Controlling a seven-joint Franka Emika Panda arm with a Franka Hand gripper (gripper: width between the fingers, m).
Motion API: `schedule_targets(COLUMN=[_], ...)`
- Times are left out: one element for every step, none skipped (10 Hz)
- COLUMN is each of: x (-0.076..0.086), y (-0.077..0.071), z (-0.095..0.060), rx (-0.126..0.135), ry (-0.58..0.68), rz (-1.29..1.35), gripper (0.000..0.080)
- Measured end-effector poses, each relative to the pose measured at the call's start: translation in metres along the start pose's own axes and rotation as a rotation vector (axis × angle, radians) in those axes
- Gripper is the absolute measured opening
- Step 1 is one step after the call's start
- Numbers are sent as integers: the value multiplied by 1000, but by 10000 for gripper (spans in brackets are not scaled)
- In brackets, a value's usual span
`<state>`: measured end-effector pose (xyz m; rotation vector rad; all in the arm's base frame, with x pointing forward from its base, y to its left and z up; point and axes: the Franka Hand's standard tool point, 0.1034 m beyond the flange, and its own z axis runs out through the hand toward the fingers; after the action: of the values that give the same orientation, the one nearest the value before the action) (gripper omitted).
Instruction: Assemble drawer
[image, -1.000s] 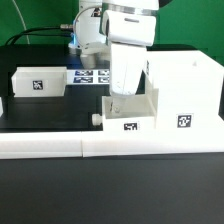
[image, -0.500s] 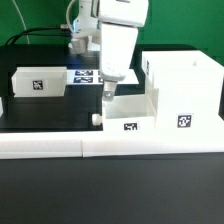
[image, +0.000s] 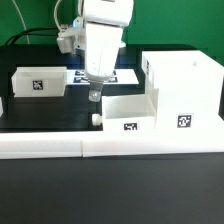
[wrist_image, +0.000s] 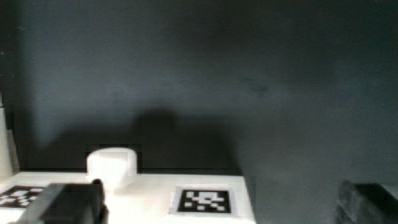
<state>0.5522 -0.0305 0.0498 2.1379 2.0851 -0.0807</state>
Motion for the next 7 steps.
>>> schedule_targets(x=[-10, -28, -38, -43, -45, -48, -43], y=[1, 4, 5, 6, 5, 4, 6], z=[6, 10, 11, 12, 17, 24, 27], rx=[-3, 0, 6, 4, 8, 15, 19], ry=[14, 43, 72, 101, 124, 157, 170], rz=[-61, -69, -67, -81, -81, -103, -87], gripper=[648, 648, 648, 648, 648, 648, 648])
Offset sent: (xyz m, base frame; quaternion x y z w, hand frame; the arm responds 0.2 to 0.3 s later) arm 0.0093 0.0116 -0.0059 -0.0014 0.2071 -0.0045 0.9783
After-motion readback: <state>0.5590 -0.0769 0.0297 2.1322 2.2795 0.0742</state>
